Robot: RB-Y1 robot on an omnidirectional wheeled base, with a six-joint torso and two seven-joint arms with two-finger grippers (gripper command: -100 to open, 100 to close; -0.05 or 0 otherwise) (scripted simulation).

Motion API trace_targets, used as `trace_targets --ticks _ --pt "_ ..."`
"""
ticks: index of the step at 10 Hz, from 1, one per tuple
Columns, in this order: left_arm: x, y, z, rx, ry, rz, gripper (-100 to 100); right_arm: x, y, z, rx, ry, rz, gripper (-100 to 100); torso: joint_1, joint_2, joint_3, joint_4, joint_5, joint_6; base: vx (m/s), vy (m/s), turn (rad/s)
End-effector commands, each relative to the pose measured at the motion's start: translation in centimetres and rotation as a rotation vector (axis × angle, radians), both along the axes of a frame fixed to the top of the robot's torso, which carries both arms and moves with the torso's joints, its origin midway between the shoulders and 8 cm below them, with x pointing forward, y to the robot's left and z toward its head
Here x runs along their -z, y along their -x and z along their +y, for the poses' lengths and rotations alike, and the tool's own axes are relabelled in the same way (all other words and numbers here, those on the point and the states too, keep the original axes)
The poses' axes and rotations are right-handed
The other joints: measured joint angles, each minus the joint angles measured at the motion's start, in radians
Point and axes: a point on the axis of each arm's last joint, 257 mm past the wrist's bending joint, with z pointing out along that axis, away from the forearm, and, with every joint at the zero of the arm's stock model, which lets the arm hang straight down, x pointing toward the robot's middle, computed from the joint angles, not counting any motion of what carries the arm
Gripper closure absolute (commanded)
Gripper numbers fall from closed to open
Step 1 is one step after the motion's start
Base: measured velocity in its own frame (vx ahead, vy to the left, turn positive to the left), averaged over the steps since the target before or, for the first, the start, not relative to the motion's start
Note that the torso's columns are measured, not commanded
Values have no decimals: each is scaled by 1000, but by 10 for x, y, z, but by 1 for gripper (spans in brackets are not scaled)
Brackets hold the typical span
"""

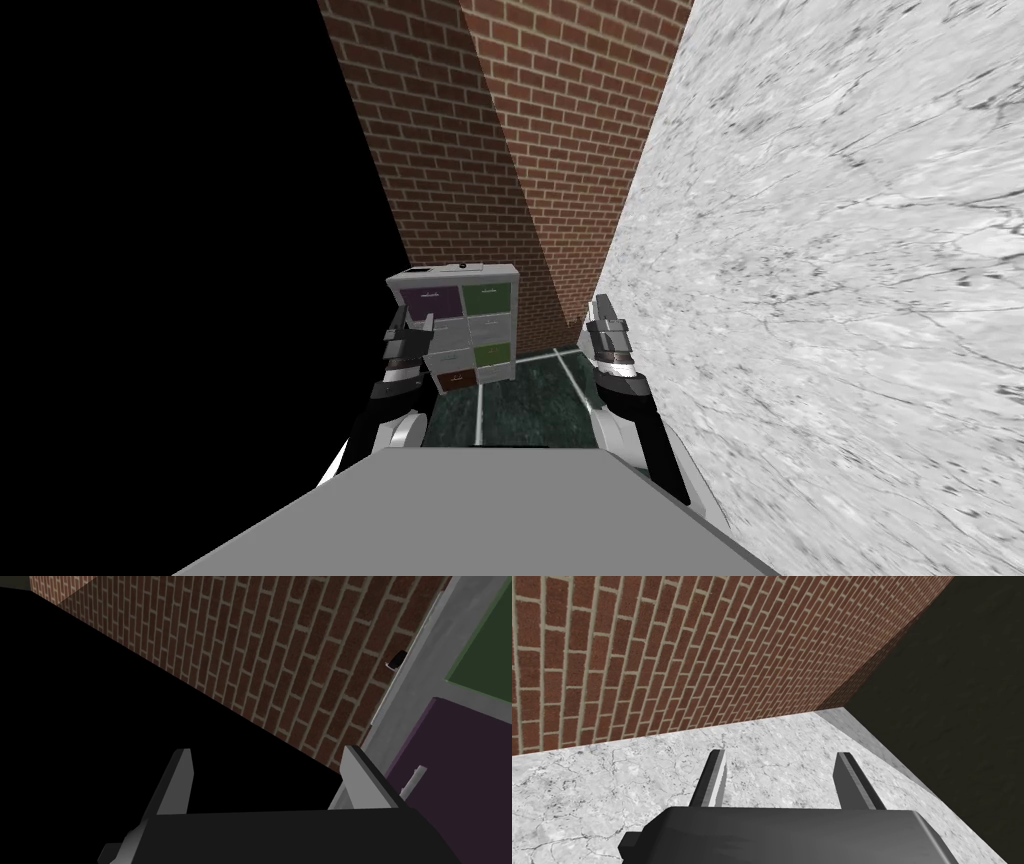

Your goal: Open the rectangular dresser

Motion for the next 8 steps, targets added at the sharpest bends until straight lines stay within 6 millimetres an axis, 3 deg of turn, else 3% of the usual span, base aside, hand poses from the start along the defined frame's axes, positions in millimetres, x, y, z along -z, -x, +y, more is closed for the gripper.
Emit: trace_targets --ticks 1,2,3,5,8 --pt "0 0 0 0 0 0 0 0 0 0 0 0 0 0 0 74 -148 74 0 0 0 0 0" --pt "0 0 0 0 0 0 0 0 0 0 0 0 0 0 0 148 -295 148 0 0 0 0 0" --pt "9 -5 -3 20 -36 21 -100 0 0 0 0 0 0 0 0 221 -443 221 0 0 28 -11 -5" --pt "20 -10 -4 34 -60 45 -100 0 0 0 0 0 1 0 -1 263 -532 264 0 0 54 -25 -5" --pt "41 -20 -3 46 -76 84 -100 0 0 0 0 0 1 0 0 268 -537 268 0 0 67 -22 -6"
